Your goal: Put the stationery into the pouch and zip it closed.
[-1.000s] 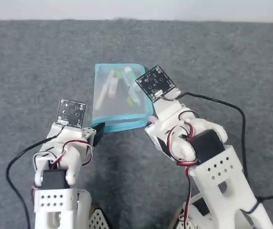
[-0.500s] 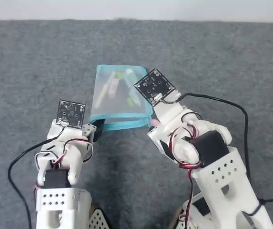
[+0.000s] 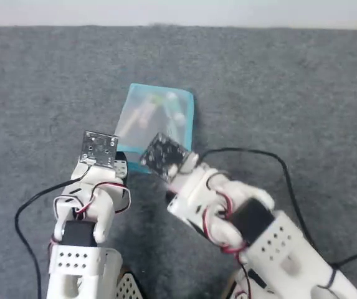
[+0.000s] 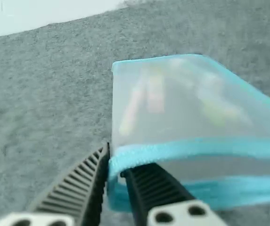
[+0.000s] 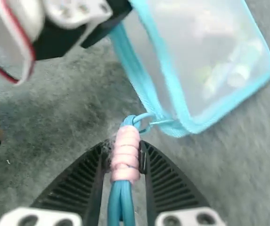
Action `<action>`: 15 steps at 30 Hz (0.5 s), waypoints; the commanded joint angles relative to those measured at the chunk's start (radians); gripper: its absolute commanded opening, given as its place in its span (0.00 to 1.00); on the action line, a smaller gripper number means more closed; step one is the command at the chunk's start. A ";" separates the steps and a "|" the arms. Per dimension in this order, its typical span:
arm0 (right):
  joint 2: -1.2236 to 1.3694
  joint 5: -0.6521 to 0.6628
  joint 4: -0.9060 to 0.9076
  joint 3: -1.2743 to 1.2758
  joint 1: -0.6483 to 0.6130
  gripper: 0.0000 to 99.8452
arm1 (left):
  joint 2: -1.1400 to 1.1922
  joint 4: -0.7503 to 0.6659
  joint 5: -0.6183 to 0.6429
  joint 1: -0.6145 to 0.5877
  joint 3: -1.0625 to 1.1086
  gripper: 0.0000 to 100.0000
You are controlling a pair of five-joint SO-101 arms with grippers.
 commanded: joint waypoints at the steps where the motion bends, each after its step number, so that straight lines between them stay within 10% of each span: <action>1: -0.117 0.017 -0.048 0.052 -0.041 0.01 | -0.015 -0.044 0.080 0.017 -0.104 0.01; 15: -0.028 0.057 -0.170 0.157 -0.177 0.09 | 0.440 -0.089 0.155 0.055 -0.278 0.01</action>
